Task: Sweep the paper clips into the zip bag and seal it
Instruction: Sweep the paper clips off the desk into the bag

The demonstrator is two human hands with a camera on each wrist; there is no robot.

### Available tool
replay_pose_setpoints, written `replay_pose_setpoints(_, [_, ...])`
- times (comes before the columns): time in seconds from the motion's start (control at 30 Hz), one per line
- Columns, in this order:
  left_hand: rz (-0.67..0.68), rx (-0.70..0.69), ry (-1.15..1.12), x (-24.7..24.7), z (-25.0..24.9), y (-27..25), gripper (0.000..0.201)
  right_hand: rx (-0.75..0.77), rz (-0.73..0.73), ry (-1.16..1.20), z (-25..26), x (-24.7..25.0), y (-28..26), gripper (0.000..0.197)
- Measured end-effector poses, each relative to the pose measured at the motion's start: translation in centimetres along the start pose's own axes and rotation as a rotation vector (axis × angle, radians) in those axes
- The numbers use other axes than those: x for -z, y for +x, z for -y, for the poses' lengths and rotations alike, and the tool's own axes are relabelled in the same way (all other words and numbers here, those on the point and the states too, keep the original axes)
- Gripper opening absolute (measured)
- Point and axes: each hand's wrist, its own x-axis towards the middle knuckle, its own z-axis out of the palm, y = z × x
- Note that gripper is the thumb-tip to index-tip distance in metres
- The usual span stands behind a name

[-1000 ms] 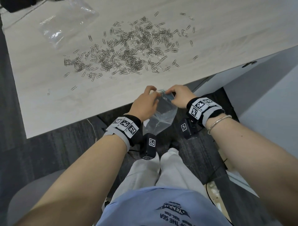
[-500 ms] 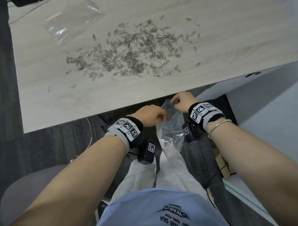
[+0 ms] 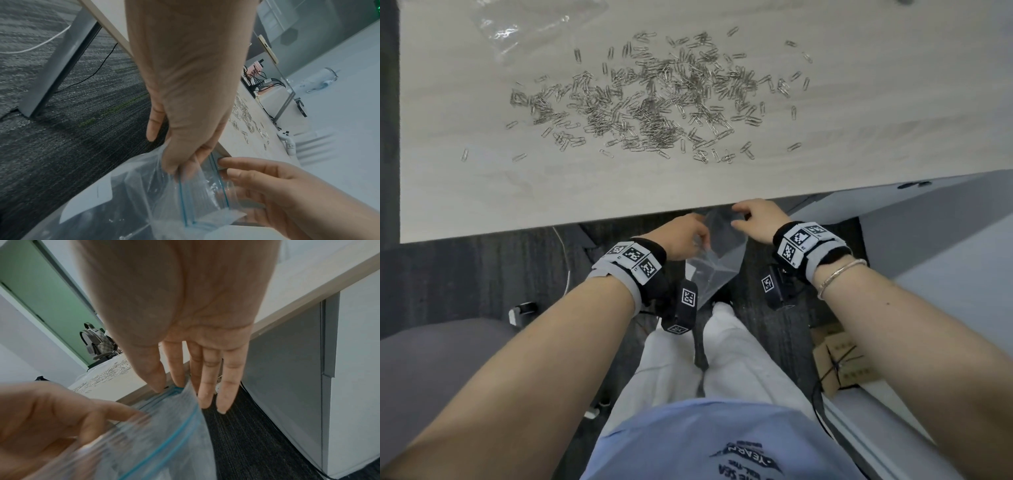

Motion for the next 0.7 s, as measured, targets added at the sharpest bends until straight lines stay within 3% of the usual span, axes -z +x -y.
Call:
replay_pose_setpoints(0.17, [-0.078, 0.058, -0.046, -0.7, 0.0, 0.8, 0.019, 0.03, -0.061, 0.004, -1.2, 1.9, -0.1, 0.029])
replay_pose_setpoints(0.3, [-0.094, 0.095, -0.088, -1.1, -0.1, 0.9, 0.026, 0.028, -0.373, 0.143, -2.4, 3.7, 0.5, 0.023])
replay_pose_setpoints(0.37, [-0.109, 0.113, -0.1, -1.3, -0.2, 0.9, 0.026, 0.028, -0.476, 0.169, -3.4, 4.5, 1.5, 0.031])
replay_pose_setpoints(0.5, [-0.148, 0.126, -0.099, -1.6, -0.3, 1.1, 0.024, -0.032, -0.46, 0.128, -5.2, 5.7, 4.0, 0.055])
replay_pose_setpoints(0.6, [-0.194, 0.127, -0.086, -1.8, -0.3, 1.1, 0.018, -0.085, -0.4, 0.105, -5.8, 5.6, 5.7, 0.061])
replay_pose_setpoints(0.7, [-0.232, 0.121, -0.074, -1.9, -0.2, 1.2, 0.015, -0.035, -0.335, 0.004, -4.7, 4.5, 6.2, 0.062])
